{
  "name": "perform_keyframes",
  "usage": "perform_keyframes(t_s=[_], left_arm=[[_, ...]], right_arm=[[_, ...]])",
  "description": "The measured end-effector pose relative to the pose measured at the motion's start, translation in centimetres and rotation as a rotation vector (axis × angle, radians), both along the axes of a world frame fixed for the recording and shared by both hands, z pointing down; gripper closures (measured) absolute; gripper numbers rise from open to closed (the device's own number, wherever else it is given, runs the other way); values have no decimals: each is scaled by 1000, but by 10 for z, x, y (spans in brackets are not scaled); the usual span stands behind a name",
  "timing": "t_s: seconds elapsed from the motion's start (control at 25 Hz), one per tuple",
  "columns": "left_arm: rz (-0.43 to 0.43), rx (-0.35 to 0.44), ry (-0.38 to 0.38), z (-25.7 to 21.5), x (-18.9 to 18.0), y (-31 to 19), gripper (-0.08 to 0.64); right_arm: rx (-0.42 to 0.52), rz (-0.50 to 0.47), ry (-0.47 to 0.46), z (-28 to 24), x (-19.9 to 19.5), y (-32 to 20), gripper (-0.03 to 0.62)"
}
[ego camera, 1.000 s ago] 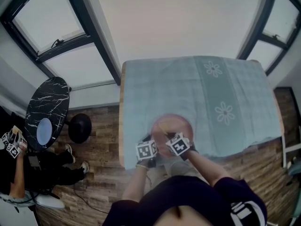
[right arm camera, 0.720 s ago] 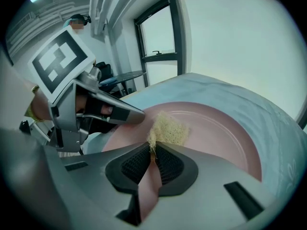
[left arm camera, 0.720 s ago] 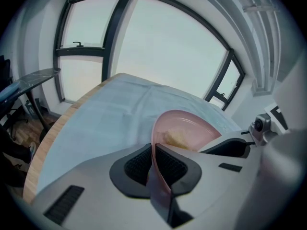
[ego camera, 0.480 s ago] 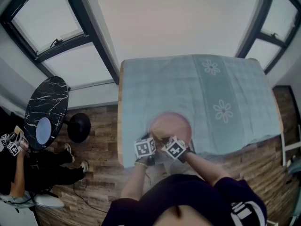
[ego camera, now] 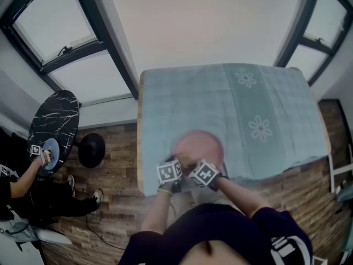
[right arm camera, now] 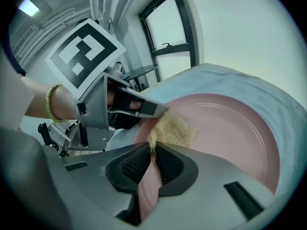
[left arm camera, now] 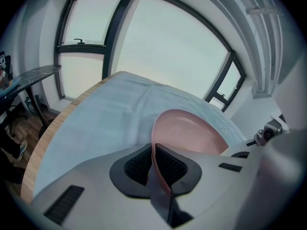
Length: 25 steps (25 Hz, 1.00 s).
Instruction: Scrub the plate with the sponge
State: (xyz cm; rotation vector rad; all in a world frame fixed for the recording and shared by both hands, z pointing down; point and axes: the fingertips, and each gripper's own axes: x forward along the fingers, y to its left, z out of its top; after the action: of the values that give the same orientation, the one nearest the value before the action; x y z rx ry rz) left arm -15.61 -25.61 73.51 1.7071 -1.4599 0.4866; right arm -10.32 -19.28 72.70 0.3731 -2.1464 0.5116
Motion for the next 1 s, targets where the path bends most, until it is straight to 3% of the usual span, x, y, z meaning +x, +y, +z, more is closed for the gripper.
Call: perform_keyframes(t_s=[0.12,0.24,0.52,0.8,1.0], left_arm=[[-2,-1,-2,0,1,0,526],[0,-3,-6,1,2,0,526],[-2,-4,-4,1,3,0,526],[-5,-7,3,2,2,1,526],[-10,-10,5,3,4,1,526]], right_arm=[[-14,9,-29,-9,4,-1,555],[30,30,-61,-24,12,-12,555],[88,144,-108,-53,45,-44,555],[211,257,-23,-56,90,-84,555],[232,285,79,-44,118,-95,555]])
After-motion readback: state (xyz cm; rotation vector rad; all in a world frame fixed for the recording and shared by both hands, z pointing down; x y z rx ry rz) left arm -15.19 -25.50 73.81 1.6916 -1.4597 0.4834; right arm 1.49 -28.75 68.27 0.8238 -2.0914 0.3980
